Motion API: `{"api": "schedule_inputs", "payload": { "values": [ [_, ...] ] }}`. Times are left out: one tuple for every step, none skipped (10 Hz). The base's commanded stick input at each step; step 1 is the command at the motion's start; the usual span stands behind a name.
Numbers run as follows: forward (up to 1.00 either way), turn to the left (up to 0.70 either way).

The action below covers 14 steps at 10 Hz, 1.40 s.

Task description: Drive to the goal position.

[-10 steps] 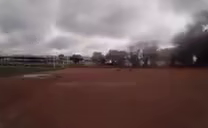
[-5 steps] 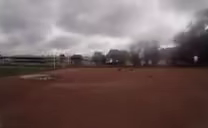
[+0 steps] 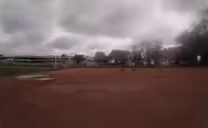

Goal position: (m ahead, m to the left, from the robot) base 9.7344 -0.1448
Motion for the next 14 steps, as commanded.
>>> {"api": "schedule_inputs", "payload": {
  "values": [
    [0.7, 0.35],
    [0.7, 0.35],
    [0.7, 0.16],
    [0.7, 0.0],
    [0.7, 0.0],
    [0.7, 0.0],
    [0.7, 0.0],
    [0.7, 0.0],
    [0.7, 0.0],
    [0.7, 0.0],
    [0.7, 0.0],
    [0.7, 0.0],
    [0.7, 0.0],
    [0.7, 0.0]
  ]
}}
